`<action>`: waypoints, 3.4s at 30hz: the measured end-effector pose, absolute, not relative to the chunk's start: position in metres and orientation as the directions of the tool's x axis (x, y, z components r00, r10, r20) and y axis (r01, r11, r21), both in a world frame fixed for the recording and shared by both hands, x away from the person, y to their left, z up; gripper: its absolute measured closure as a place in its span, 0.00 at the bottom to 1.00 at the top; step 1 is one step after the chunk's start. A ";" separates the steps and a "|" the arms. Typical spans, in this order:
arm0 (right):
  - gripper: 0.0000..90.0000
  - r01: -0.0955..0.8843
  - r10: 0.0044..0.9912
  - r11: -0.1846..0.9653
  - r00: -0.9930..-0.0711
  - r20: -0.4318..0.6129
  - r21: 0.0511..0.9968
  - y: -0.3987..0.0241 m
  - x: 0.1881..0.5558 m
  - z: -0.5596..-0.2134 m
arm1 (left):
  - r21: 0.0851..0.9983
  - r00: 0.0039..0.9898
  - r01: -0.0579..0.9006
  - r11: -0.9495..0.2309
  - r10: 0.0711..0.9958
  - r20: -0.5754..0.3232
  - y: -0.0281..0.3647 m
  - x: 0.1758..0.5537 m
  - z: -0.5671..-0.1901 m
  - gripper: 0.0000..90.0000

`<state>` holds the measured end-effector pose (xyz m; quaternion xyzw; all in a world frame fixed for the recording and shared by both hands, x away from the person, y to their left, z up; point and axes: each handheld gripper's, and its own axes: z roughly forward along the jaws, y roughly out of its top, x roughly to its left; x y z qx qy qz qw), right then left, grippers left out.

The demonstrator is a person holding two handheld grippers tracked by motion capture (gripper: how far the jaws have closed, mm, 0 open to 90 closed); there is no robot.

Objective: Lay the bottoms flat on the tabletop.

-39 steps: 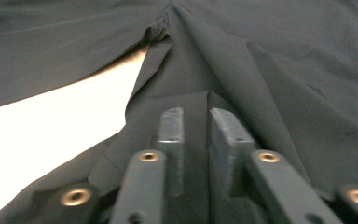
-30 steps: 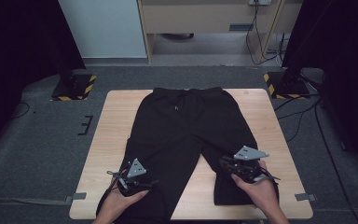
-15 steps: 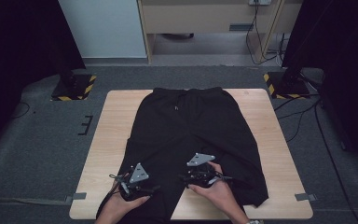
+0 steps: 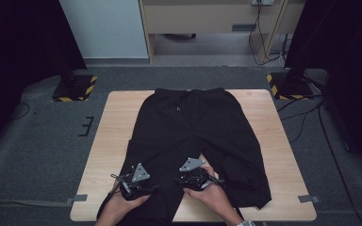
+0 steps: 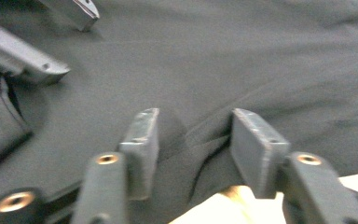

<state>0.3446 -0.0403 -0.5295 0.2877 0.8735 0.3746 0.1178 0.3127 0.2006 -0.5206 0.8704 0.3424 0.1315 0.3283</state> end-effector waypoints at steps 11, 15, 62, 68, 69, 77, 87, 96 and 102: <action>0.98 0.416 0.562 0.569 -0.826 0.033 0.709 -0.026 0.354 -0.527 | 0.637 0.725 0.514 -0.575 0.687 0.035 0.206 0.327 -0.515 1.00; 0.99 0.411 0.554 0.533 -0.830 0.062 0.740 -0.026 0.358 -0.517 | 0.697 0.717 0.482 -0.531 0.696 0.034 0.212 0.322 -0.497 1.00; 0.79 0.334 0.401 0.591 -0.912 0.092 0.734 -0.008 0.323 -0.505 | 0.675 0.550 0.597 -0.434 0.834 0.050 0.293 0.336 -0.498 0.99; 0.69 0.318 0.357 0.607 -0.928 0.107 0.728 0.009 0.321 -0.509 | 0.656 0.583 0.600 -0.459 0.812 0.034 0.290 0.344 -0.503 0.99; 0.67 0.317 0.348 0.612 -0.931 0.113 0.724 0.012 0.320 -0.510 | 0.650 0.587 0.594 -0.474 0.808 0.053 0.289 0.343 -0.503 0.98; 0.59 0.326 0.308 0.639 -0.938 0.156 0.696 0.029 0.318 -0.525 | 0.629 0.610 0.610 -0.481 0.792 0.014 0.292 0.346 -0.507 0.85; 0.96 0.292 0.223 0.656 -0.956 0.191 0.696 0.025 0.315 -0.526 | 0.678 0.632 0.552 -0.485 0.774 0.039 0.278 0.341 -0.489 0.64; 0.97 0.226 0.161 0.670 -0.974 0.159 0.707 0.036 0.291 -0.517 | 0.696 0.658 0.513 -0.502 0.751 0.056 0.255 0.329 -0.490 0.56; 0.82 0.164 0.058 0.660 -0.984 0.168 0.733 0.056 0.265 -0.511 | 0.672 0.667 0.527 -0.521 0.743 0.054 0.248 0.329 -0.501 0.53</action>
